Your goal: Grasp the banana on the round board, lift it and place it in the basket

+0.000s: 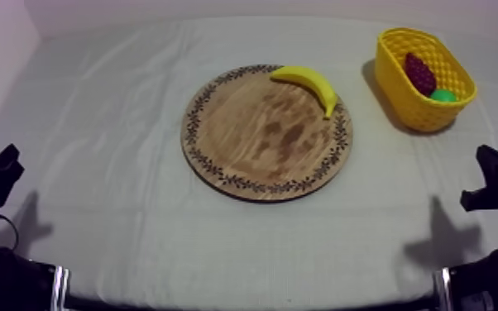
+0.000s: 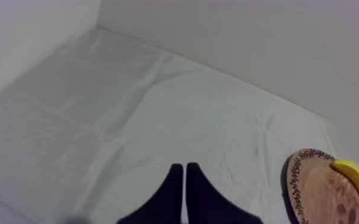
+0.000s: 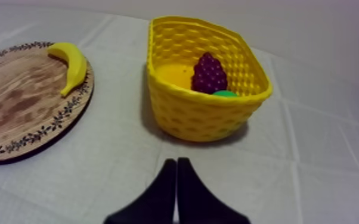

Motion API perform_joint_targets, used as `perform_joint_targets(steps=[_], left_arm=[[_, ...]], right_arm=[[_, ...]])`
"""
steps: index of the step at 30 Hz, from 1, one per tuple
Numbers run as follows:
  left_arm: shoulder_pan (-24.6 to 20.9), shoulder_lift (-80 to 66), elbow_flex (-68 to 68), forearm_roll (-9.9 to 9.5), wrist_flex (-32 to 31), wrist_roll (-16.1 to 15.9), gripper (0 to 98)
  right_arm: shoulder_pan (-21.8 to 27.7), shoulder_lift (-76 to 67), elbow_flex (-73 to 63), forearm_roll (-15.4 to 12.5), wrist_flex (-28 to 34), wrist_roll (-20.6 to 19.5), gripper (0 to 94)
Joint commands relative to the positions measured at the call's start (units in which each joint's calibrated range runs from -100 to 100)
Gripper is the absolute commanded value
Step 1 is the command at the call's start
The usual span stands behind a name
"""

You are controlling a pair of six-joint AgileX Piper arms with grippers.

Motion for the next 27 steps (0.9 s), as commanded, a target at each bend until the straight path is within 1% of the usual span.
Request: perform_joint_targets(steps=[1, 3, 6, 10, 15, 18, 22, 24, 27], left_arm=[[0.0, 0.0, 0.0, 0.01, 0.0, 0.0, 0.1], [0.0, 0.0, 0.0, 0.01, 0.0, 0.0, 0.1], [0.0, 0.0, 0.0, 0.01, 0.0, 0.0, 0.1], [0.0, 0.0, 0.0, 0.01, 0.0, 0.0, 0.1], [0.0, 0.0, 0.0, 0.01, 0.0, 0.0, 0.1], [0.0, 0.0, 0.0, 0.01, 0.0, 0.0, 0.1], [0.0, 0.0, 0.0, 0.01, 0.0, 0.0, 0.1], [0.0, 0.0, 0.0, 0.01, 0.0, 0.0, 0.1], [0.0, 0.0, 0.0, 0.01, 0.0, 0.0, 0.1]], right_arm=[[1.9, -0.1, -0.2, -0.5, 1.7, -12.4, 0.6], [2.0, -0.1, -0.1, -0.5, 1.5, -11.8, 0.6], [2.1, -0.1, -0.1, -0.5, 1.5, -9.0, 0.6], [2.5, -0.1, -1.2, -0.6, 5.5, -5.6, 0.5], [2.5, -0.1, -2.9, -1.7, 9.7, -1.9, 0.5], [1.6, 1.2, -5.1, -3.2, 10.7, 0.8, 0.5], [-0.5, 7.3, -11.7, -5.0, 9.1, 3.4, 0.5], [-1.8, 11.5, -16.5, -5.3, 8.4, 4.0, 0.5], [-4.3, 17.9, -24.1, -4.8, 8.5, 4.2, 0.5]])
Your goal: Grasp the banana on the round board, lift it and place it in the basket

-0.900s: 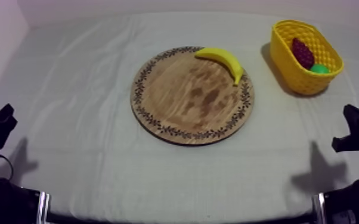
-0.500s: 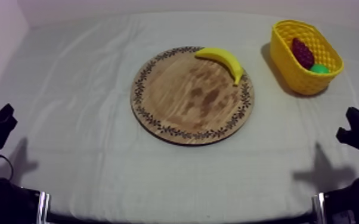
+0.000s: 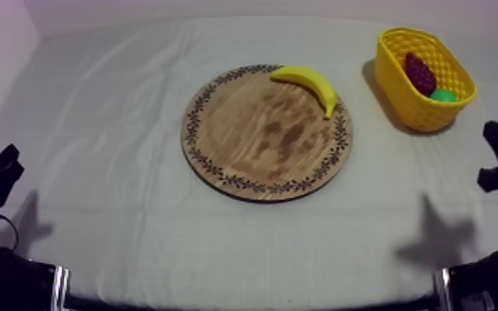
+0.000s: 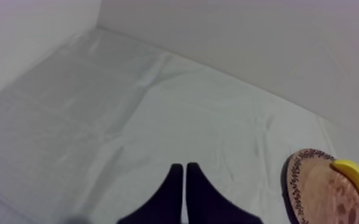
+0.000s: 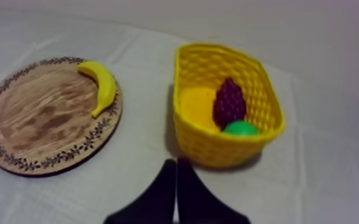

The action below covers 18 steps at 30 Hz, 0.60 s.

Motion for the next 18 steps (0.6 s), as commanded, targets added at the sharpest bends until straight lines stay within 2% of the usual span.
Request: perform_joint_targets(steps=[1, 11, 18], left_arm=[[0.0, 0.0, 0.0, 0.01, 0.0, 0.0, 0.1], [0.0, 0.0, 0.0, 0.01, 0.0, 0.0, 0.1], [0.0, 0.0, 0.0, 0.01, 0.0, 0.0, 0.1]], right_arm=[[-2.3, 7.4, -9.0, 0.5, 0.7, 1.3, 0.5], [-10.0, 31.0, -31.4, 4.2, 4.3, -0.7, 0.5], [-12.9, 48.4, -46.1, 6.9, 7.0, -1.8, 0.5]])
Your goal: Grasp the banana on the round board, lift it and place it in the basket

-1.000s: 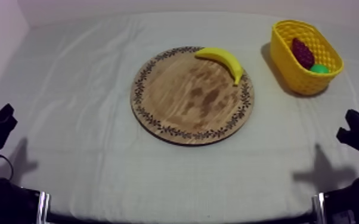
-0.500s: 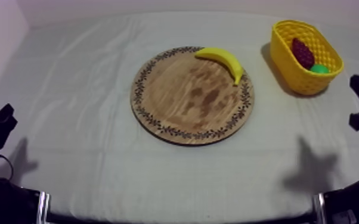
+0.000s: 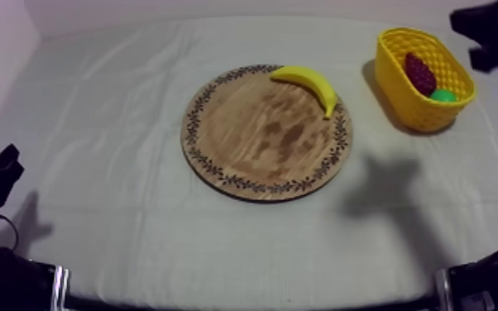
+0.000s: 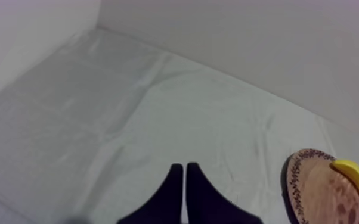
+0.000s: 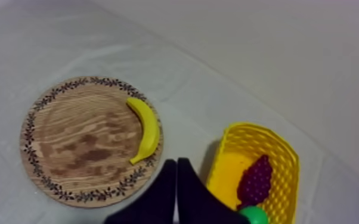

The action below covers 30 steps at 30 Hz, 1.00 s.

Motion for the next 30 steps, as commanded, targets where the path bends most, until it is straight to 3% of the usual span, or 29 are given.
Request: perform_joint_targets(steps=[1, 14, 26, 30], left_arm=[[0.0, 0.0, 0.0, 0.01, 0.0, 0.0, 0.1], [0.0, 0.0, 0.0, 0.01, 0.0, 0.0, 0.1], [0.0, 0.0, 0.0, 0.01, 0.0, 0.0, 0.1], [0.0, 0.0, 0.0, 0.01, 0.0, 0.0, 0.1]], right_arm=[[-0.7, 11.1, -8.4, 0.7, 1.3, -0.1, 0.5], [-4.3, 40.1, -28.6, 5.1, 8.4, -0.5, 0.8], [-5.9, 54.2, -31.8, 7.8, 9.5, -2.7, 5.3], [-5.8, 54.5, -31.4, 7.8, 9.5, -2.5, 17.3]])
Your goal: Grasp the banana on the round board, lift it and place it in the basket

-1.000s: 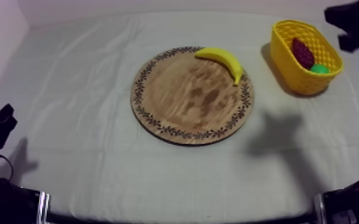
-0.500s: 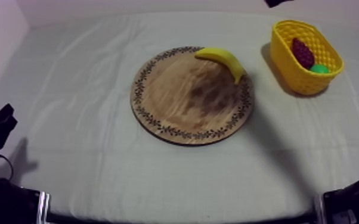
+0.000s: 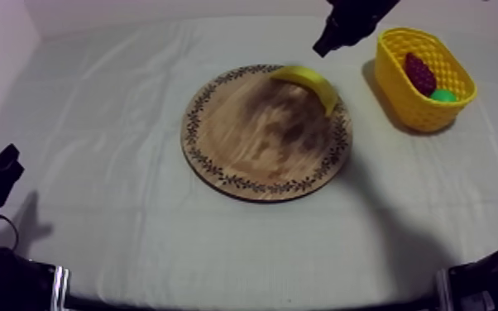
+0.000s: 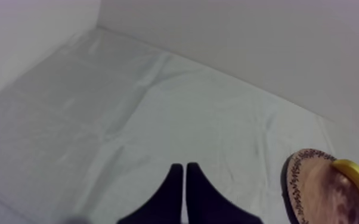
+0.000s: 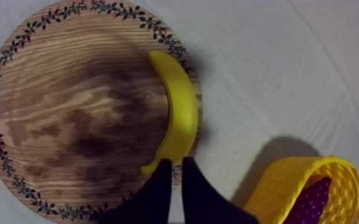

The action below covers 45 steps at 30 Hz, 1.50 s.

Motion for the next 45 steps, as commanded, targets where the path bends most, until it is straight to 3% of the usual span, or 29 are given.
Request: perform_joint_targets(steps=[1, 3, 7, 11, 25, 45], left_arm=[[0.0, 0.0, 0.0, 0.01, 0.0, 0.0, 0.1], [0.0, 0.0, 0.0, 0.01, 0.0, 0.0, 0.1], [0.0, 0.0, 0.0, 0.01, 0.0, 0.0, 0.1], [0.0, 0.0, 0.0, 0.01, 0.0, 0.0, 0.1], [0.0, 0.0, 0.0, 0.01, 0.0, 0.0, 0.1], [0.0, 0.0, 0.0, 0.01, 0.0, 0.0, 0.1]], right_arm=[[0.1, -0.1, 0.3, 0.0, -0.1, 0.1, 22.4], [0.1, -0.1, 0.6, 0.1, -0.1, -0.1, 36.9], [-0.1, -0.2, 0.9, 1.2, -0.1, -1.6, 75.0], [-0.1, -0.7, 1.5, 1.4, -0.5, -2.1, 88.6], [0.5, 6.0, -4.1, 0.1, -0.9, -1.0, 90.1], [1.0, 25.5, -12.1, 3.6, -3.7, -3.9, 83.4]])
